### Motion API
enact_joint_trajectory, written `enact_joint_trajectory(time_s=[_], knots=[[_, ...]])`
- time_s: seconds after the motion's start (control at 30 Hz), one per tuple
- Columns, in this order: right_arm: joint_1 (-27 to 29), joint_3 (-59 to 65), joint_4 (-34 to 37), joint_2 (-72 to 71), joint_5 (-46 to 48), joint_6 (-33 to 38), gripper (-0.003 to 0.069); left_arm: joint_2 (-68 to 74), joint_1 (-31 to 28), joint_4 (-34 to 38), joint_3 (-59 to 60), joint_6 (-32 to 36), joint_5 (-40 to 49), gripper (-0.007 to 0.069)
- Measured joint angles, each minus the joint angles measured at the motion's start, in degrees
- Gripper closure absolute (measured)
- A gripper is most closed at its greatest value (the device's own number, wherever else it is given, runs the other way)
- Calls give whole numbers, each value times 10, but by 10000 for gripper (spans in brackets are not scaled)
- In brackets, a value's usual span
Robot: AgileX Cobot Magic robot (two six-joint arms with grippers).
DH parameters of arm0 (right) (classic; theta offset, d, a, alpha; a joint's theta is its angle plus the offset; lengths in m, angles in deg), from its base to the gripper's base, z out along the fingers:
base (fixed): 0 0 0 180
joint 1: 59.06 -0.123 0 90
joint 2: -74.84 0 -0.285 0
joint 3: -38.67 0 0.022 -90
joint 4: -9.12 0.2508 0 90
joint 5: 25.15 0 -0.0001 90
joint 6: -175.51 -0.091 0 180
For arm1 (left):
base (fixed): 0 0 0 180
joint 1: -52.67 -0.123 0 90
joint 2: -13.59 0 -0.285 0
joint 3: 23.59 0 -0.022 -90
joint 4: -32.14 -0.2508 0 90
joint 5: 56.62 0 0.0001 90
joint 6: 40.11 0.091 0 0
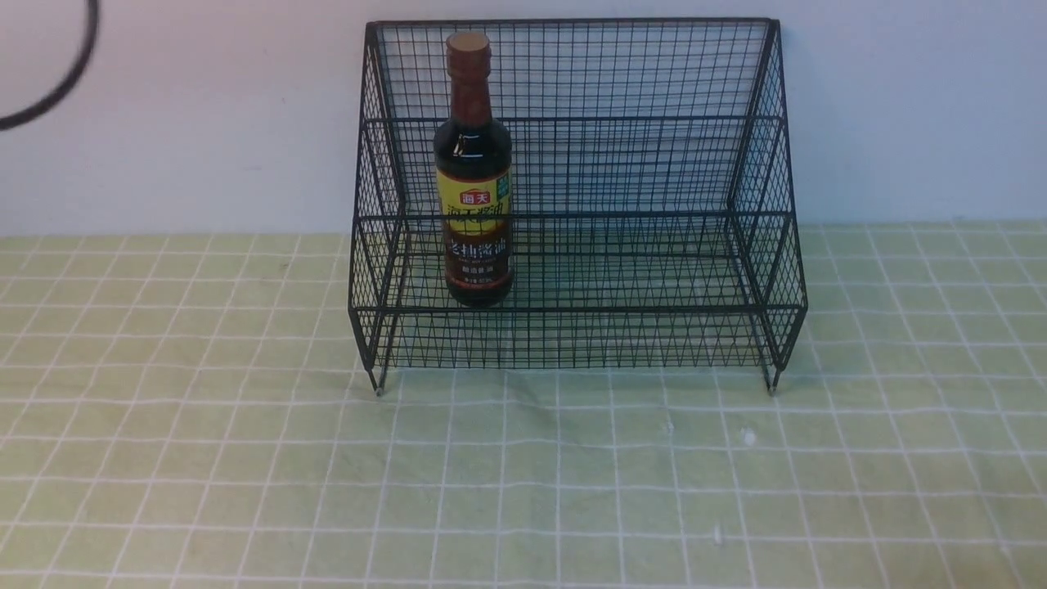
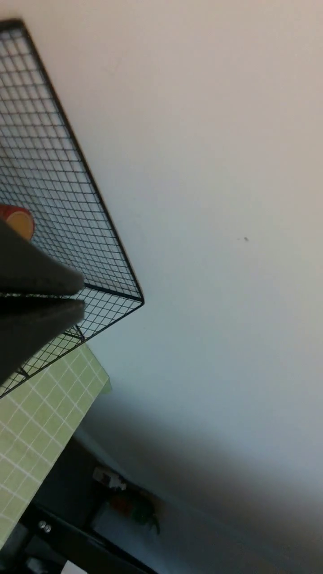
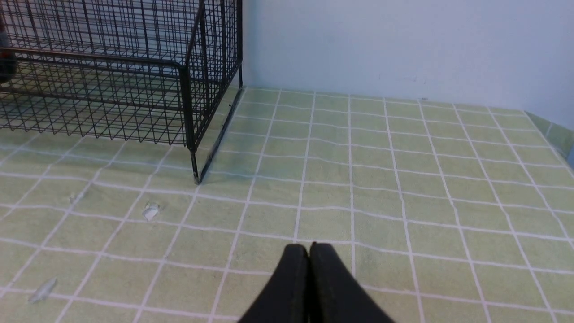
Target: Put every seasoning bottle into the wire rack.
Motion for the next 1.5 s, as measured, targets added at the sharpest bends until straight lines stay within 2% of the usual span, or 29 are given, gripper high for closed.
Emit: enact_joint_trajectory(time_s=[0.13, 0.53, 0.93, 1.03, 1.2, 1.37, 1.43, 1.5], knots=[[0, 0, 0, 0, 0, 0, 673, -77, -34, 0, -1, 0, -3, 631], [0, 0, 0, 0, 0, 0, 673, -239, -34, -1, -5, -46, -54, 631], [0, 0, 0, 0, 0, 0, 673, -289, -34, -1, -7, -42, -61, 631], [0, 0, 0, 0, 0, 0, 673, -292, -34, -1, -7, -22, -55, 631], [0, 0, 0, 0, 0, 0, 673, -292, -34, 1, -7, 63, 12, 631], [0, 0, 0, 0, 0, 0, 673, -297, -26, 17, -7, 75, 118, 631], [0, 0, 0, 0, 0, 0, 673, -300, -4, 17, -7, 78, 166, 631], [0, 0, 0, 0, 0, 0, 673, -304, 51, 11, -7, 101, 238, 631]])
